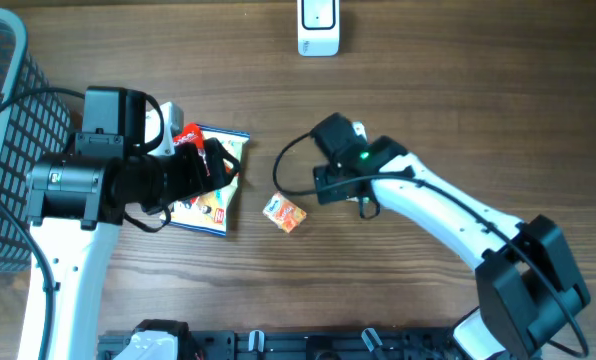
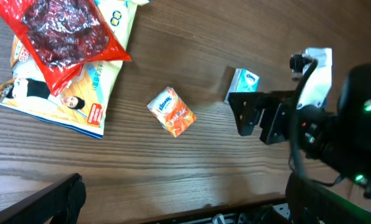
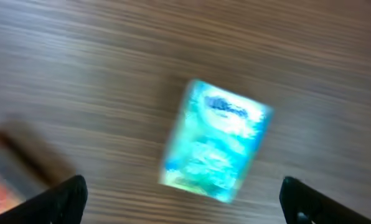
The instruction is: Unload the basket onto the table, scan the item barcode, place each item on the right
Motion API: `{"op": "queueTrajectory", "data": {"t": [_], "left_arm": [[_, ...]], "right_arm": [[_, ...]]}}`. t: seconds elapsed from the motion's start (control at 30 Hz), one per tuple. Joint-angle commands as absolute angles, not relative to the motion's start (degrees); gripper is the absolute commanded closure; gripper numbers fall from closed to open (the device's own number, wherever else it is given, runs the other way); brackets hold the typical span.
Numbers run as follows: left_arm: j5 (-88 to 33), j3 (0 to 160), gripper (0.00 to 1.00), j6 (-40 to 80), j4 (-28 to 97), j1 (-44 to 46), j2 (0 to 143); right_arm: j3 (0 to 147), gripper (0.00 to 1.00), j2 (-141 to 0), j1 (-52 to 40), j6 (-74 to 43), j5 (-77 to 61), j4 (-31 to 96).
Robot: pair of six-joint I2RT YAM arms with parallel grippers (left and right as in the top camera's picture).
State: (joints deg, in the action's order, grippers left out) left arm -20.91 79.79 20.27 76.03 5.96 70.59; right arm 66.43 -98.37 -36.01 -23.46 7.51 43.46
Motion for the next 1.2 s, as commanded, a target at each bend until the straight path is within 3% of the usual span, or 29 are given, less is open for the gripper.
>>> {"op": "queueTrajectory", "data": {"t": [0.0,0.37,0.73,0.8,0.83,0.87,0.97,1.1,1.17], "left_arm": [[-20.95,79.33,0.00,19.97,75.88,6.22,70.57],[-20.93,79.33,0.00,19.97,75.88,6.22,70.57],[-20.93,79.33,0.00,19.97,75.88,6.22,70.57],[-20.93,79.33,0.00,19.97,75.88,6.22,70.57],[-20.95,79.33,0.00,19.97,75.88,6.22,70.57],[-20.93,79.33,0.00,19.97,75.88,6.22,70.57],[-20.95,79.33,0.00,19.97,75.88,6.22,70.57],[-20.95,79.33,0.00,19.97,75.88,6.22,70.57],[-20.95,79.33,0.00,19.97,75.88,6.22,70.57]], "right_arm": [[67.68,0.08,-99.00,-35.48,-22.94,-3.07,40.82],[63.24,0.29,-100.27,-35.48,-27.92,6.11,37.08],[63.24,0.33,-104.49,-35.66,-29.15,13.50,35.20],[63.24,0.44,-104.81,-35.66,-30.22,13.96,35.22],[63.24,0.56,-104.81,-35.66,-30.26,14.48,35.20],[63.24,0.62,-104.81,-35.66,-30.61,15.29,35.20],[63.24,0.69,-104.81,-35.66,-31.66,17.15,35.44],[63.24,0.93,-104.81,-35.66,-31.68,17.10,36.38],[63.26,0.96,-104.79,-35.66,-31.66,16.82,36.88]]}}
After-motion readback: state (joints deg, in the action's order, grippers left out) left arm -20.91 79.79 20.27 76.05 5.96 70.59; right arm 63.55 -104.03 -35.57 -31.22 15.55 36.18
